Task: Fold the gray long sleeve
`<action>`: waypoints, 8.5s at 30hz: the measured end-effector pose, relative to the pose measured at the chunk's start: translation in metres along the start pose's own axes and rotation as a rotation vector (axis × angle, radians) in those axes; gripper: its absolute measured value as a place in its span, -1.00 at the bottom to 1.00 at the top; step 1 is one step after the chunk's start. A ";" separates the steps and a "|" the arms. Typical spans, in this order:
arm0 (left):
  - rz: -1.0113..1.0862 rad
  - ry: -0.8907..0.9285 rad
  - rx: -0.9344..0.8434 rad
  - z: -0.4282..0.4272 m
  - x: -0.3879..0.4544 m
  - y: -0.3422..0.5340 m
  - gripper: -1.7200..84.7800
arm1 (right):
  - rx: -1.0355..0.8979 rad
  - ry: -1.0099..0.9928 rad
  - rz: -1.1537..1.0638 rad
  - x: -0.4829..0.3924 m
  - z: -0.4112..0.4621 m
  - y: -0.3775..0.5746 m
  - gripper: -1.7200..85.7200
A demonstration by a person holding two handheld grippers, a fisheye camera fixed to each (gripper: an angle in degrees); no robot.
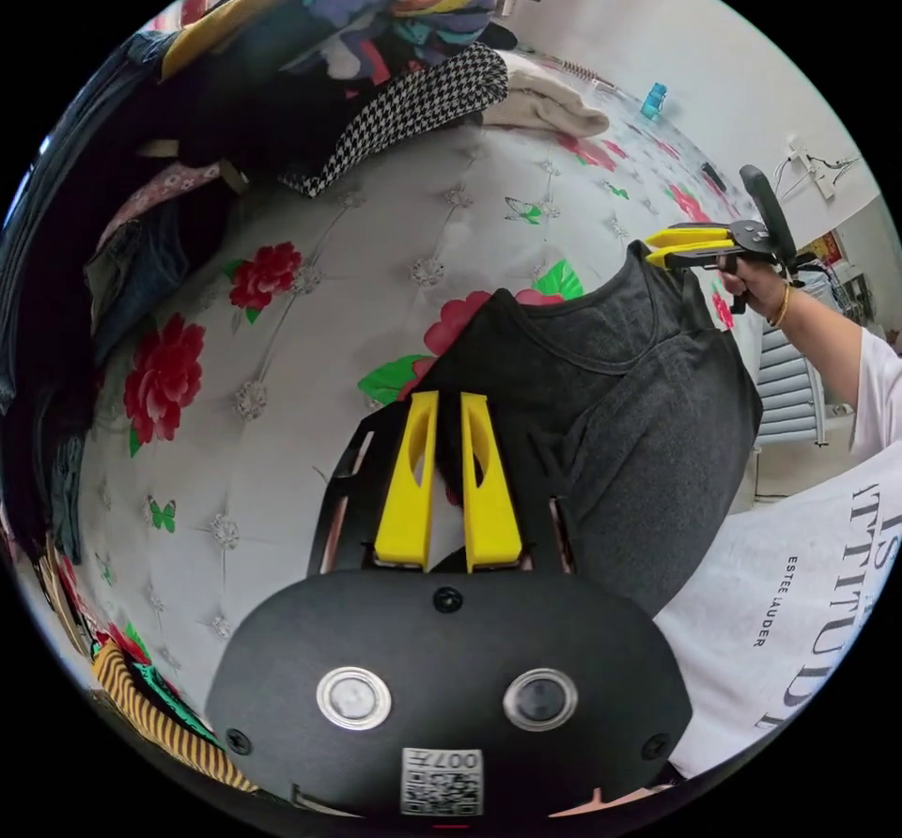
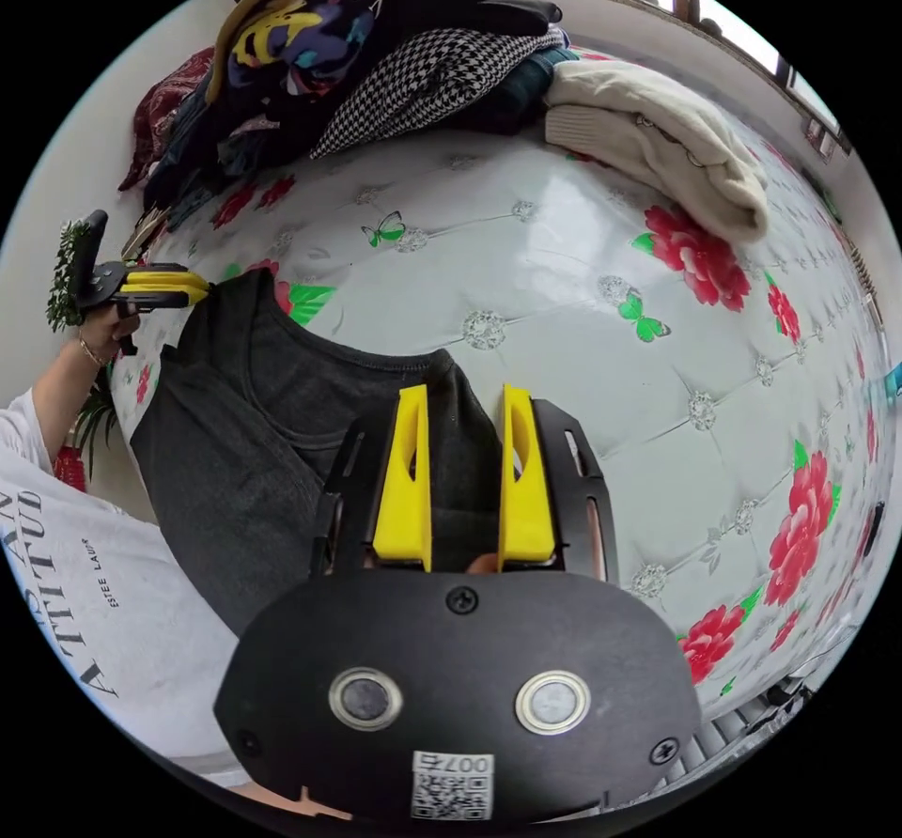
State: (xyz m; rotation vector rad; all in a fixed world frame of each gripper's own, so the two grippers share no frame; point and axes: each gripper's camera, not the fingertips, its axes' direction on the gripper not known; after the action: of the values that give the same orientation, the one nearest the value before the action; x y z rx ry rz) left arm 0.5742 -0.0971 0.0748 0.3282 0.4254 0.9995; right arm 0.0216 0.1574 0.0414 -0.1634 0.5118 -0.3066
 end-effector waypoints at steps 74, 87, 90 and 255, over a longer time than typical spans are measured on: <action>0.212 0.011 -0.023 -0.058 0.103 0.222 -0.87 | 0.116 -0.190 0.045 -0.046 -0.086 0.305 -0.89; 0.133 0.121 0.137 -0.034 0.209 0.147 -0.83 | 0.411 -0.608 1.043 0.028 -0.031 0.451 -0.68; 0.136 0.049 -0.066 0.023 0.228 0.130 -0.87 | 0.437 -0.687 1.101 0.029 -0.016 0.439 -0.69; -0.234 0.049 -0.033 -0.125 0.094 0.087 -0.96 | 0.008 0.174 0.156 0.042 -0.104 0.074 -0.94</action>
State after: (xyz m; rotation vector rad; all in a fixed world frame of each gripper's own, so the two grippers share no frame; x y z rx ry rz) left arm 0.4930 0.0367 -0.0127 0.2185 0.4796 0.7868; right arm 0.0224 0.2055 -0.0843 -0.0882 0.6919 -0.1713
